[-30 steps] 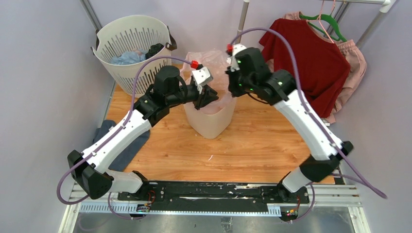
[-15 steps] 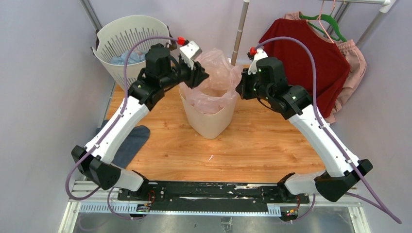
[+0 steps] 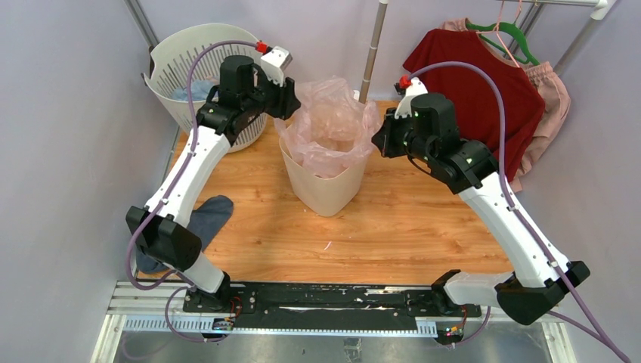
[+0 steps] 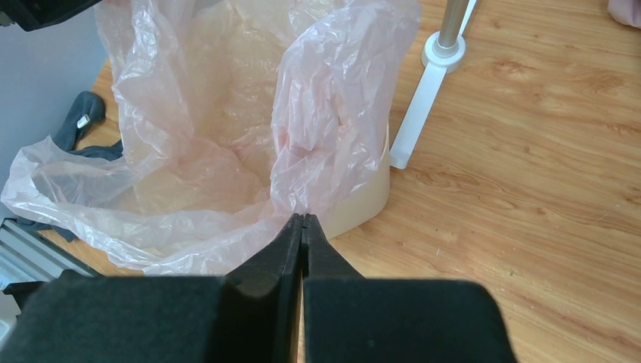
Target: Put the trash bags into the trash bin
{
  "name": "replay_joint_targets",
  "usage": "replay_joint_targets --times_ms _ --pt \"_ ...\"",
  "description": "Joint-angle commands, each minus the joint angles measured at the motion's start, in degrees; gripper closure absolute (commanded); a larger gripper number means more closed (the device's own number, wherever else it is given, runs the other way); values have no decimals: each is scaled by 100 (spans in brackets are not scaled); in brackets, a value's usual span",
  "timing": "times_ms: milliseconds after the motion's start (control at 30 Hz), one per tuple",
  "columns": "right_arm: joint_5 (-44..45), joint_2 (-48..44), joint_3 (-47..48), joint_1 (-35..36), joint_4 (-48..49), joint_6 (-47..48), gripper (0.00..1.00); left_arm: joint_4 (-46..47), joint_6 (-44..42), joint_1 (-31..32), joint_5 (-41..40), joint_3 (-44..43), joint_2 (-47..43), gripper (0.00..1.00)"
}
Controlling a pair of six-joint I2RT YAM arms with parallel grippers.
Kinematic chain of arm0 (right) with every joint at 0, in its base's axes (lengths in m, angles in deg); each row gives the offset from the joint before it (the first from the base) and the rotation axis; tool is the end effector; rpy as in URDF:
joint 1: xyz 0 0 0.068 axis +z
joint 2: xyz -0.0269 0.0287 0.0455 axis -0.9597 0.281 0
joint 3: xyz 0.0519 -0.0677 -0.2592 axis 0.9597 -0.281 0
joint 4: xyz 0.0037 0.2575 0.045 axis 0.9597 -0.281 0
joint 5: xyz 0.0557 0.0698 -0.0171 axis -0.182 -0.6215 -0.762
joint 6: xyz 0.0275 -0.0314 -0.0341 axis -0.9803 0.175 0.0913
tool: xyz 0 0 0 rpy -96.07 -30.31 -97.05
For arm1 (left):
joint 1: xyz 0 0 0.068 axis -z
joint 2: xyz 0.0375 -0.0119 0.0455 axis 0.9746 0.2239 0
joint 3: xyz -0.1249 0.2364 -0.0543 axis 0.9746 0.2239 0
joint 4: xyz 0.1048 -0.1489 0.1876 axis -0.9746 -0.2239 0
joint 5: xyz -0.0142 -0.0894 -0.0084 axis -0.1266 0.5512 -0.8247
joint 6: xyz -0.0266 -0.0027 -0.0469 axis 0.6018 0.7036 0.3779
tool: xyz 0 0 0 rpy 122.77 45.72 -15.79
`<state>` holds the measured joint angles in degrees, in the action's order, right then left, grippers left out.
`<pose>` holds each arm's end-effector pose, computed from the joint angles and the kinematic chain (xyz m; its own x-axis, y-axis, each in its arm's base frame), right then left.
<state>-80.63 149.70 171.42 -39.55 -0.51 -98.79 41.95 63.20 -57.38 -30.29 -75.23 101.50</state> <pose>0.2075 0.1397 0.4604 -0.4294 0.0905 -0.8986 -0.4301 0.8544 0.2916 0.3303 -0.1297 0.4364 -0.2695 0.1526 -0.9508 0.6089 0.7920 -0.0455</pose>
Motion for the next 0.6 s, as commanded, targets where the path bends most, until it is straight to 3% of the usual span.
replay_joint_targets --times_ms 0,267,400,567 --pt "-228 -121 -121 -116 3 23 100 -219 -2 -109 158 -66 63 50" --pt "-328 -161 -182 -160 -6 65 100 -351 30 -217 -138 202 -416 49" --pt "-345 -175 -191 -164 2 67 100 -251 237 -219 -118 443 -839 33" --pt "-381 -188 -202 -169 3 79 100 -300 257 -226 -372 549 -1063 28"
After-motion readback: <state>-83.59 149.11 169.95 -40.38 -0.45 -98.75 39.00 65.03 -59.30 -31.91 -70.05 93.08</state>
